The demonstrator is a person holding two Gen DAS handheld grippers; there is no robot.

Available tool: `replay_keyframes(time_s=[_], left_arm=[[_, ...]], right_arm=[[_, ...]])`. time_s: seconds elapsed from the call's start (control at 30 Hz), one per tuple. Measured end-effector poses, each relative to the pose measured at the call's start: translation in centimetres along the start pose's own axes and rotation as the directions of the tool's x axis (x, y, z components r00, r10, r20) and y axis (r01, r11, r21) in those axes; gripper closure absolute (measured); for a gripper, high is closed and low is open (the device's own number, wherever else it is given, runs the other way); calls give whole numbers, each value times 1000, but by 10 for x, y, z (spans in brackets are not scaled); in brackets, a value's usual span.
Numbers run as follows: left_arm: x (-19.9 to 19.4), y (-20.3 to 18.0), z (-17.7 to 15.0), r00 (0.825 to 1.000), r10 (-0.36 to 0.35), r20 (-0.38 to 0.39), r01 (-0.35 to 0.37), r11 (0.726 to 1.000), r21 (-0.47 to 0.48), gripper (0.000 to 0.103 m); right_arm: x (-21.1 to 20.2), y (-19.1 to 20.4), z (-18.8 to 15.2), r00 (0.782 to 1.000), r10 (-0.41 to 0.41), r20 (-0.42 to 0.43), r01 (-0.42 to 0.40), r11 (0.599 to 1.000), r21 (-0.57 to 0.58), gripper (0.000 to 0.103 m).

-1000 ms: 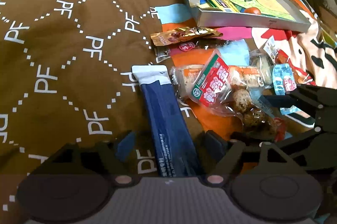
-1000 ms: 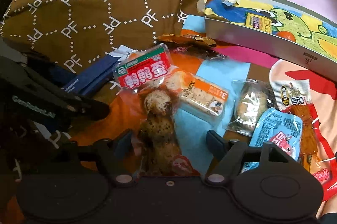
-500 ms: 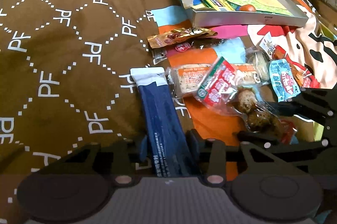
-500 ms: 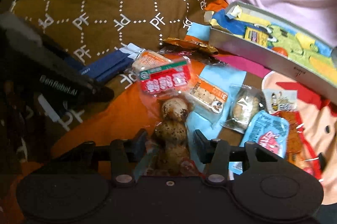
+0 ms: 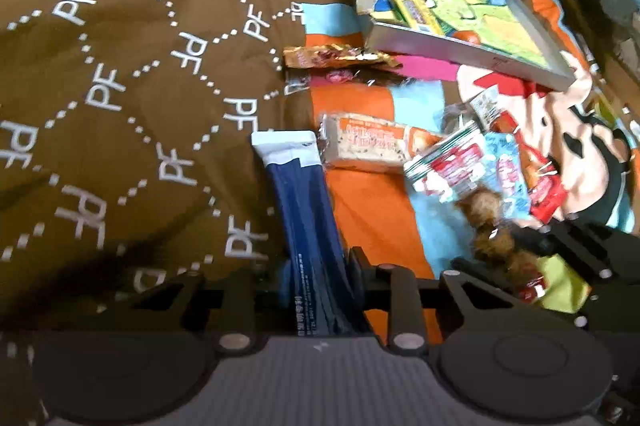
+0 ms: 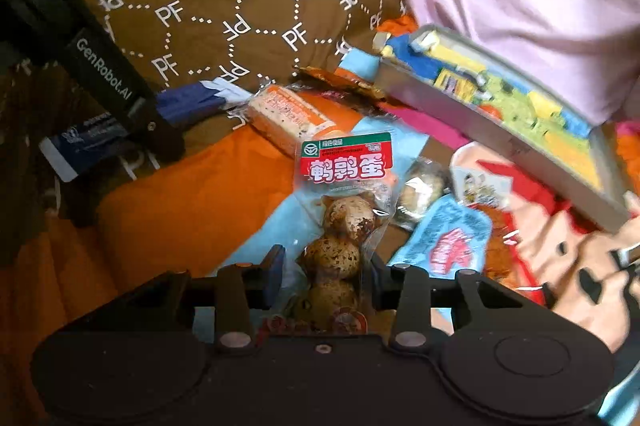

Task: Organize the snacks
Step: 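Lift the blue packet with the left tool while the right tool lifts the quail egg pack toward the tray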

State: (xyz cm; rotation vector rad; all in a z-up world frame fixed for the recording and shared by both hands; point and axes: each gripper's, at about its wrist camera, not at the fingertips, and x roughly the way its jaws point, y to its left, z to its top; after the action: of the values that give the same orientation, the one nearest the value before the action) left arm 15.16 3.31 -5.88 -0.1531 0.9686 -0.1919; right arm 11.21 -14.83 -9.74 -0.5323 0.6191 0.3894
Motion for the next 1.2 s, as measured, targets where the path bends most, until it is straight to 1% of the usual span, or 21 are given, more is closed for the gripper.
replay_keyframes(time_s=[0.07,0.17,0.23,0.3,0.43,0.5,0.67,0.8,0.9,0.97,1.07,1.13,1.2], left_arm=[[-2,-5,-6,1000,14,12,-14,1000,-4,72],[-9,-8,-14,999,-8,31,9,999,-35,73],[-14,-10,-17,999,-11,46,13,999,-47,73],[-17,-12,-20,998,-11,57,14,999,-52,74],[-26,-22,-26,996,29,79,-26,999,-41,75],[-31,-26,-31,996,22,90,-18,999,-45,76],[-36,-26,-37,994,-21,109,31,995,-96,76],[-34,-27,-37,994,-6,110,17,995,-102,77],[-35,-25,-38,994,-20,108,34,991,-127,78],[-37,-24,-38,992,-45,122,63,987,-146,78],[-41,-24,-37,983,-112,147,135,978,-160,78],[-42,-25,-36,974,-167,153,191,968,-163,78],[-43,-25,-37,959,-234,163,261,950,-174,78]], right_arm=[[-7,3,-6,999,-30,26,32,998,-54,61],[-16,4,-12,998,-46,50,51,994,-98,61],[-21,3,-15,997,-54,61,61,992,-108,61],[-25,0,-17,996,-60,71,68,992,-106,61],[-34,-4,-18,993,-64,97,72,994,-85,61],[-38,-4,-18,991,-63,118,74,993,-88,61],[-52,-4,-18,982,-46,181,61,995,-77,61],[-58,-7,-19,977,-48,207,64,995,-72,61],[-60,-11,-20,976,-51,212,65,996,-59,61],[-62,-13,-20,974,-59,218,72,996,-52,61],[-65,-17,-20,970,-71,232,78,997,-23,61],[-67,-20,-20,967,-78,242,81,997,-2,61],[-69,-21,-22,964,-87,251,89,996,4,61]])
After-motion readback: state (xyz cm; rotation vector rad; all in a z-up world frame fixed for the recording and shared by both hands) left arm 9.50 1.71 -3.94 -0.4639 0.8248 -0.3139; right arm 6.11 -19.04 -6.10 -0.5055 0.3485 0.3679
